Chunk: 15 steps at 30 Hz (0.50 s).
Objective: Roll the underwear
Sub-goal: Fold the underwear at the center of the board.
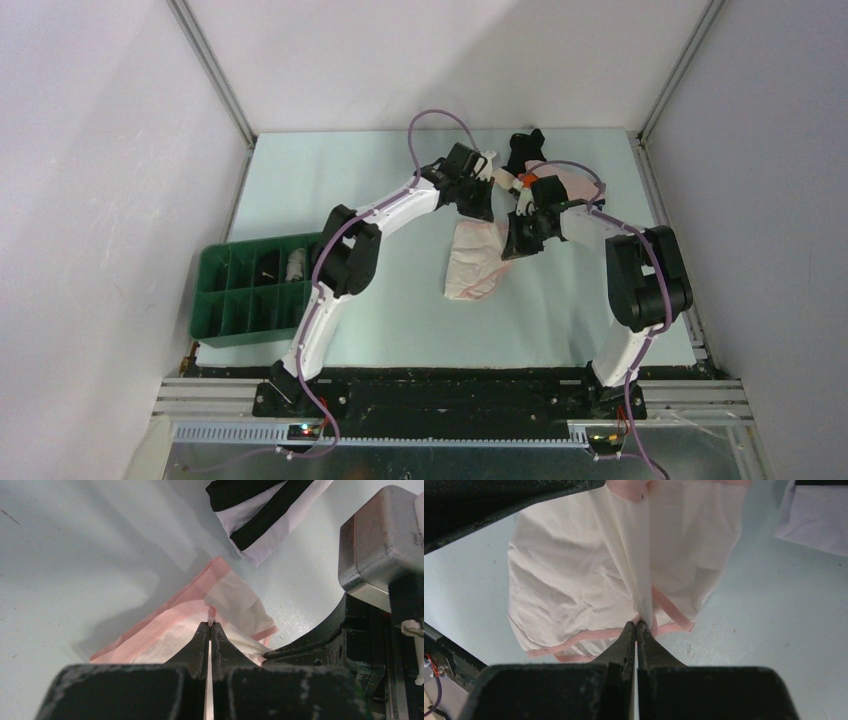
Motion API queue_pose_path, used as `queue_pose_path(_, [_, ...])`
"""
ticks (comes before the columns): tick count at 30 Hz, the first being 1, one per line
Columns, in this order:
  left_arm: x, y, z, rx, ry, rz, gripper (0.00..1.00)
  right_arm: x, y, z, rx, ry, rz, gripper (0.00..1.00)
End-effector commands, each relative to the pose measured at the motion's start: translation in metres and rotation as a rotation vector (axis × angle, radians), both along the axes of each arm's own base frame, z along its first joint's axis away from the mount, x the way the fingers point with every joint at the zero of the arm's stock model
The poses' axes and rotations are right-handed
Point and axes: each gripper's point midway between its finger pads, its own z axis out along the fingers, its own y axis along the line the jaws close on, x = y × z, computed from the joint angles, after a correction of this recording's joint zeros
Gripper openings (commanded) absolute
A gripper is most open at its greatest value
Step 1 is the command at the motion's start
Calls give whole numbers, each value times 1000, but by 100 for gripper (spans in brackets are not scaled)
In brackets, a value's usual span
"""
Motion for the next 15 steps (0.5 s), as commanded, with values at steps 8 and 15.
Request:
queue_pose_path(8, [28,-18,42,-118,-108,35,0,-13,9,36,91,-8,0,0])
queue_pose_path(15, [27,-27,40,-153,-95,30,0,-12,-4,28,47,9,-35,0])
